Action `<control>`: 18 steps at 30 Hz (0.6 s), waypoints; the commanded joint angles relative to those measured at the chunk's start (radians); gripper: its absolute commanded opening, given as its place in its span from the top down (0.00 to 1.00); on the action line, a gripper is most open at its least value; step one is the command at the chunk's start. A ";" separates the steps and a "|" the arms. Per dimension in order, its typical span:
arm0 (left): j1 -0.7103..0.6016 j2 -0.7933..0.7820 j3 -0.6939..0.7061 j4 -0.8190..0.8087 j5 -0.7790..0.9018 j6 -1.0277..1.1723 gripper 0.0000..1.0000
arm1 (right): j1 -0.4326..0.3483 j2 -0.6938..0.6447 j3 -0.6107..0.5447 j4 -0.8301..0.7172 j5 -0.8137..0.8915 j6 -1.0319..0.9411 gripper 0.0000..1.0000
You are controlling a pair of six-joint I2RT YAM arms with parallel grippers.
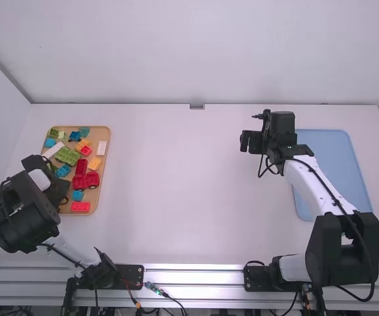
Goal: Assemble lego blocks to make yellow taxi
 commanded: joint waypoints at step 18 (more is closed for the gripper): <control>-0.002 0.008 -0.024 -0.031 0.034 0.047 0.46 | 0.003 0.004 0.017 0.000 -0.001 0.002 0.01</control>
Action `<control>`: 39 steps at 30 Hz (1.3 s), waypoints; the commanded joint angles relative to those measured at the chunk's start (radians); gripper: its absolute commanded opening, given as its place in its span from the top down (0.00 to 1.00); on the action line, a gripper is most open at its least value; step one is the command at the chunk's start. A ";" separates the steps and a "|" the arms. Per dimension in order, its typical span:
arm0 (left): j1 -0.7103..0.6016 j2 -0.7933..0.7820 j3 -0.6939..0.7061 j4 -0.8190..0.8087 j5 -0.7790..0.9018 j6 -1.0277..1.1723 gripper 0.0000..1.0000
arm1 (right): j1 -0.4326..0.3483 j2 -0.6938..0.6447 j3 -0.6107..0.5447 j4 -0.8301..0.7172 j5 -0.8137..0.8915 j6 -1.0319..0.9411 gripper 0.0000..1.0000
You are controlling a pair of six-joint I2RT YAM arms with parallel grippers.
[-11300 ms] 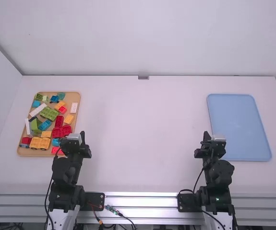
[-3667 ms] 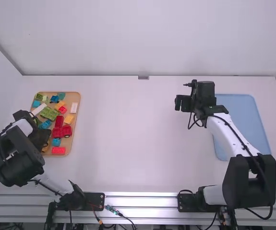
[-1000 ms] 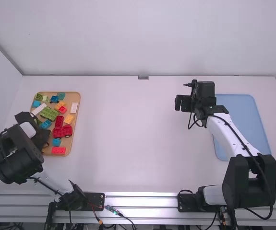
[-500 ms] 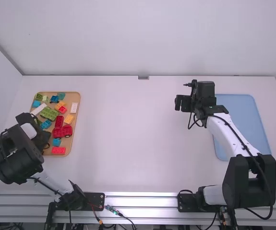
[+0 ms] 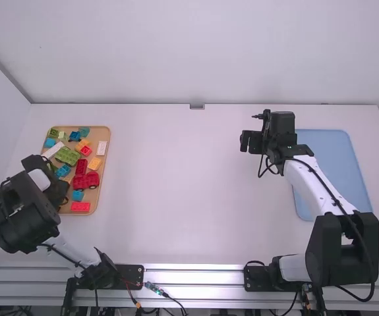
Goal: Assemble lego blocks to make yellow taxi
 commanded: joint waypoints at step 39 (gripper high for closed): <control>-0.502 -0.204 0.239 -0.249 0.105 0.449 0.77 | 0.002 0.004 0.017 0.003 0.002 0.002 0.01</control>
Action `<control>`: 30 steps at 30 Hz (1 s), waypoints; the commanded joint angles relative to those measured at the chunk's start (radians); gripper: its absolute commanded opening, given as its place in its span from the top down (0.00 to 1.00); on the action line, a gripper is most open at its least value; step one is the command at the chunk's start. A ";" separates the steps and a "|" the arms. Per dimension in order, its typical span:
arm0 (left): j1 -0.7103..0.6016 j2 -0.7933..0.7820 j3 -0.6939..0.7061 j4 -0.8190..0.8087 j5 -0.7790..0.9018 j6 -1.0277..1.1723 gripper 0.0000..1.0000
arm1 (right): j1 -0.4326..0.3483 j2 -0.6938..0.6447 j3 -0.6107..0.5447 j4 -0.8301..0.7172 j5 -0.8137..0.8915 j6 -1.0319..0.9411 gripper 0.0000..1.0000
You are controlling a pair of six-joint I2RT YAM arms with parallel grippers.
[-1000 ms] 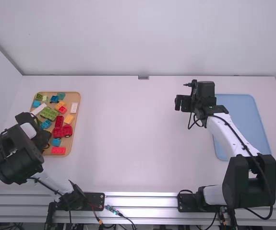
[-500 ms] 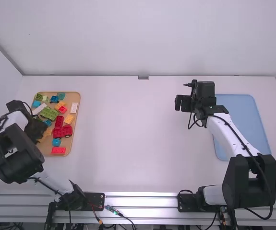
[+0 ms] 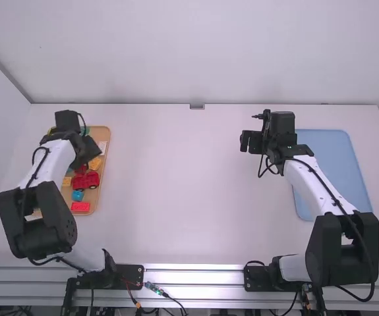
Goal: Assemble lego blocks to make yellow taxi
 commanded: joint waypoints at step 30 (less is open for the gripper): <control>-0.629 -0.052 -0.286 0.190 0.467 1.281 0.55 | -0.010 -0.020 0.018 -0.103 -0.002 -0.083 0.01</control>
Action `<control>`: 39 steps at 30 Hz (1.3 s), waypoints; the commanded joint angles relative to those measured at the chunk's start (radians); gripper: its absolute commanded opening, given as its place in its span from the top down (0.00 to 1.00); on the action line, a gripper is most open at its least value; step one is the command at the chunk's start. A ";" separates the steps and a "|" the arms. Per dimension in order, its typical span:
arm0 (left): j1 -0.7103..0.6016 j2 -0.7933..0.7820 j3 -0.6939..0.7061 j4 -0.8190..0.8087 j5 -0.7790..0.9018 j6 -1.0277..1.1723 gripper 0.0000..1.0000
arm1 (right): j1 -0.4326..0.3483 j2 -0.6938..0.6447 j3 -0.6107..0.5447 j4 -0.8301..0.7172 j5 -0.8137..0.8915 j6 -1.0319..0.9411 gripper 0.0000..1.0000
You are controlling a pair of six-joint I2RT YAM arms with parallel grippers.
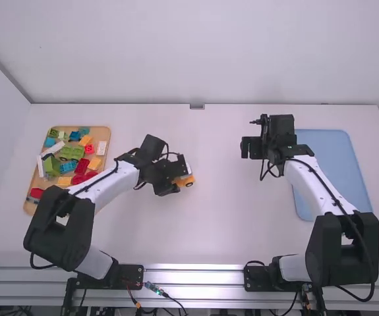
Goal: Assemble lego blocks to make yellow taxi
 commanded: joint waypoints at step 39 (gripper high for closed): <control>-0.091 0.257 0.099 -0.035 -0.084 0.172 0.49 | 0.021 -0.024 0.017 -0.059 -0.085 -0.156 0.01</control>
